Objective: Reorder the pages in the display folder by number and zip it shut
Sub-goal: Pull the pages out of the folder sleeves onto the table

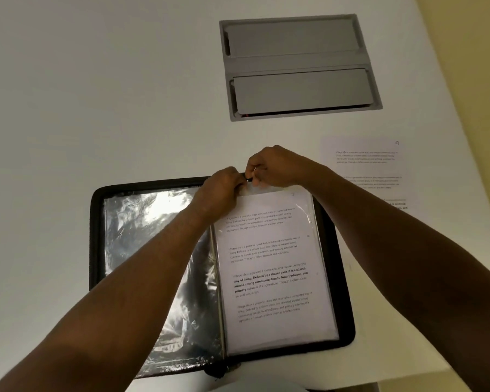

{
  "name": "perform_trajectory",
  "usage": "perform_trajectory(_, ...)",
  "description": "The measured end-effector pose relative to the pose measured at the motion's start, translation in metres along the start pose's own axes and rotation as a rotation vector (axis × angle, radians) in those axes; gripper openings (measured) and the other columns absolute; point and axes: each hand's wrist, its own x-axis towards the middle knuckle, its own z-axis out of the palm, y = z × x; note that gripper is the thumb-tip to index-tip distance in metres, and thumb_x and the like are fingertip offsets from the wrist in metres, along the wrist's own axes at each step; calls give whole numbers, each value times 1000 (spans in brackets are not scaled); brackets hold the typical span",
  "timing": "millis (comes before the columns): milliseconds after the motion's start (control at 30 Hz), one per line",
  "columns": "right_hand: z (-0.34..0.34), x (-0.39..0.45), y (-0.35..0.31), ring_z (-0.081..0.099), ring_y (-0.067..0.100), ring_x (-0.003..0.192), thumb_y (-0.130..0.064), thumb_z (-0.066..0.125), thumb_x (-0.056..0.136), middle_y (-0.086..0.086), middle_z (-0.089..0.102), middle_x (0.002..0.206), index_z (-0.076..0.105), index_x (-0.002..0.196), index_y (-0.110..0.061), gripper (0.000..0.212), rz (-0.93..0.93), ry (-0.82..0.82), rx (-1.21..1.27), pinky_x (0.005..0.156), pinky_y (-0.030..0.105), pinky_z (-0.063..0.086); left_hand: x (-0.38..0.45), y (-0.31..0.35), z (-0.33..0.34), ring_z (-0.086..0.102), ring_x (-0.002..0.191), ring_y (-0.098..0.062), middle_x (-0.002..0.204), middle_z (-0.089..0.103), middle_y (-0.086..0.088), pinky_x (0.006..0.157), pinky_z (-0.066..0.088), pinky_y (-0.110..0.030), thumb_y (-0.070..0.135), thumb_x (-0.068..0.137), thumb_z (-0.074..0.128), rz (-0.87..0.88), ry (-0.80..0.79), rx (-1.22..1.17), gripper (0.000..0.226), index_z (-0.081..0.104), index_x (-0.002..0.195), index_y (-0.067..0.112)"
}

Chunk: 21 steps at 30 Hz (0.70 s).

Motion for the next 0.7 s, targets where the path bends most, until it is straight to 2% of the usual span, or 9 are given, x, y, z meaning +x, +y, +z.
perform_trajectory(133, -2, 15, 2, 60, 8, 79, 0, 53, 88, -13, 67, 80, 70, 85, -21, 27, 18, -150, -28, 73, 19, 44, -12, -3, 10, 54, 87, -23, 96, 62, -11, 71, 37, -27, 4, 94, 51, 56, 47, 29, 15, 66, 96, 4)
perform_trajectory(200, -4, 20, 3, 68, 12, 78, 2, 52, 88, -9, 70, 76, 68, 81, -21, 29, 52, -226, 16, 76, 23, 51, -17, -5, 13, 50, 87, -21, 97, 60, -11, 72, 37, -27, 4, 94, 52, 64, 91, 46, 13, 65, 96, 4)
perform_trajectory(333, -9, 22, 0, 73, 16, 67, 2, 58, 87, 4, 73, 84, 70, 89, -13, 19, 102, -334, -16, 60, 21, 53, -21, -6, 13, 41, 87, -15, 96, 56, -10, 70, 38, -29, 4, 95, 50, 42, 136, 12, 12, 61, 94, 5)
perform_trajectory(400, -8, 24, 0, 72, 13, 61, 1, 60, 86, 5, 72, 87, 71, 94, -12, 19, 112, -345, -61, 68, 26, 59, -22, -6, 12, 42, 87, -15, 95, 56, -8, 68, 37, -29, 6, 96, 49, 30, 141, 9, 12, 60, 94, 7)
perform_trajectory(500, -3, 29, 0, 72, 11, 63, -1, 63, 87, 3, 73, 92, 71, 104, -13, 22, 124, -405, -165, 81, 31, 58, -23, -4, 8, 46, 86, -15, 91, 55, -1, 67, 35, -28, 9, 96, 47, -22, 102, -7, 9, 56, 93, 12)
perform_trajectory(533, -2, 30, 0, 71, 10, 64, -2, 63, 88, -1, 72, 90, 70, 107, -13, 23, 117, -427, -212, 77, 26, 58, -23, -3, 6, 47, 85, -15, 90, 55, 0, 67, 35, -28, 10, 95, 47, -45, 78, -16, 8, 54, 94, 14)
perform_trajectory(600, 1, 32, -2, 64, 2, 51, -7, 66, 88, -4, 68, 80, 70, 110, -8, 22, 108, -465, -307, 53, 13, 51, -24, -3, 3, 50, 81, -17, 90, 57, -1, 64, 40, -30, 10, 95, 47, -69, 42, -33, 6, 51, 96, 15)
perform_trajectory(633, 2, 32, -3, 58, 3, 45, -14, 68, 88, -2, 65, 74, 70, 110, -6, 23, 109, -472, -360, 43, 11, 44, -24, -3, 2, 51, 80, -17, 89, 58, -1, 64, 43, -31, 10, 94, 47, -73, 26, -41, 6, 50, 97, 15)
perform_trajectory(700, 6, 32, -3, 55, 8, 52, -27, 73, 85, 0, 61, 71, 70, 107, -6, 30, 113, -491, -408, 45, 16, 42, -24, -2, 0, 52, 79, -17, 88, 58, -2, 64, 45, -30, 11, 95, 47, -74, 1, -53, 6, 49, 97, 16)
